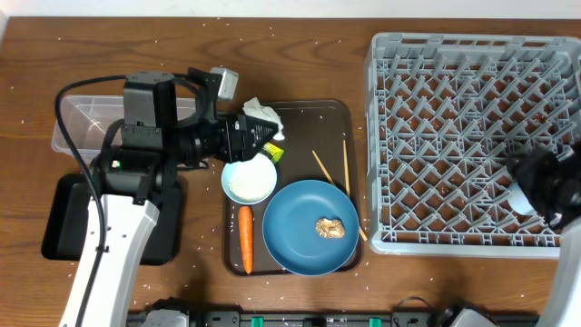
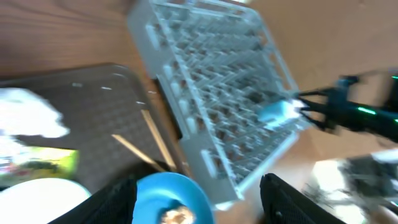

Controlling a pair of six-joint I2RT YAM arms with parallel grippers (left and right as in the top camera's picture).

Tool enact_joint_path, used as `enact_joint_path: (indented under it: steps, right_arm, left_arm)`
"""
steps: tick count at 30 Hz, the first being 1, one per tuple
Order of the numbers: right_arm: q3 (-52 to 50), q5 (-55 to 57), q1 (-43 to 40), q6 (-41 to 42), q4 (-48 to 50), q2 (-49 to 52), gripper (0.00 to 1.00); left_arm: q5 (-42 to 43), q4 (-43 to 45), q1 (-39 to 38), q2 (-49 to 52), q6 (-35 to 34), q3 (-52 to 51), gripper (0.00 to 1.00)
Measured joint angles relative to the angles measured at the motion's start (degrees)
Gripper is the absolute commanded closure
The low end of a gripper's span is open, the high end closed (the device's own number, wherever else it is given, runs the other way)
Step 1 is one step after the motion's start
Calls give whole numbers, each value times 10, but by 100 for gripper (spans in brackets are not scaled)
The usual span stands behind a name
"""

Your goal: Sort waste into correct bins and load items into the dishwasher rack

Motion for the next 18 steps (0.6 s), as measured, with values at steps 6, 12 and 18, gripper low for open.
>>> enact_joint_path:
  steps: [6, 12, 18]
  right_arm:
    - [0, -76, 90, -74, -51, -62, 39]
    - [0, -40, 185, -103, -87, -61, 38]
    - [0, -11, 209, -105, -89, -58, 37]
  left_arm:
    - [-182, -49, -51, 2, 4, 0, 36]
    - [-332, -64, -95, 48, 6, 0, 39]
    - [-386, 6, -95, 147, 5, 0, 40]
